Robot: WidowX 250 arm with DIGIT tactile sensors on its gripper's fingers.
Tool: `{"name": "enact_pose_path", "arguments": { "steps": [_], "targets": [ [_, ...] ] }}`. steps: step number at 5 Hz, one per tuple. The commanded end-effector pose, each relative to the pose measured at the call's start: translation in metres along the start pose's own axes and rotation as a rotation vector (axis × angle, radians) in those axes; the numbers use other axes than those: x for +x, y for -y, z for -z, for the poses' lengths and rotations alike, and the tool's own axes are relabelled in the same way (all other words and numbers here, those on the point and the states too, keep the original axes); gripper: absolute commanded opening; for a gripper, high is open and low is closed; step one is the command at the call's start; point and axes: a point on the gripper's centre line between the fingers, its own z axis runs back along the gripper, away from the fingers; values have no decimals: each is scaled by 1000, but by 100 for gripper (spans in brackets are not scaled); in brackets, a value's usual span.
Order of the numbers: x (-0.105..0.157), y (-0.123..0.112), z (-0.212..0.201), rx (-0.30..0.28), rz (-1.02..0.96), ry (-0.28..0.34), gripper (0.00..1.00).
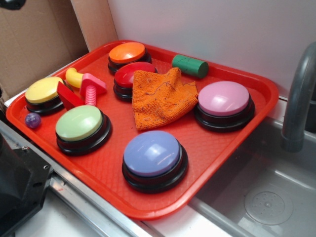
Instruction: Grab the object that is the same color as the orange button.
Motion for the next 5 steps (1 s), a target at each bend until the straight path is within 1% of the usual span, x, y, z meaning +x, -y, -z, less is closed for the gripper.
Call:
{"name": "enact_pose_path", "arguments": {
  "steps": [1,2,3,4,5],
  "targets": [
    [0,0,0,0,0,0,100],
    [13,8,9,-82,-132,-7,100],
    [32,12,19,-89,-266,-14,100],
    [59,10,49,-87,-516,-6,100],
    [79,12,78,-63,-676,52,100]
  ]
}}
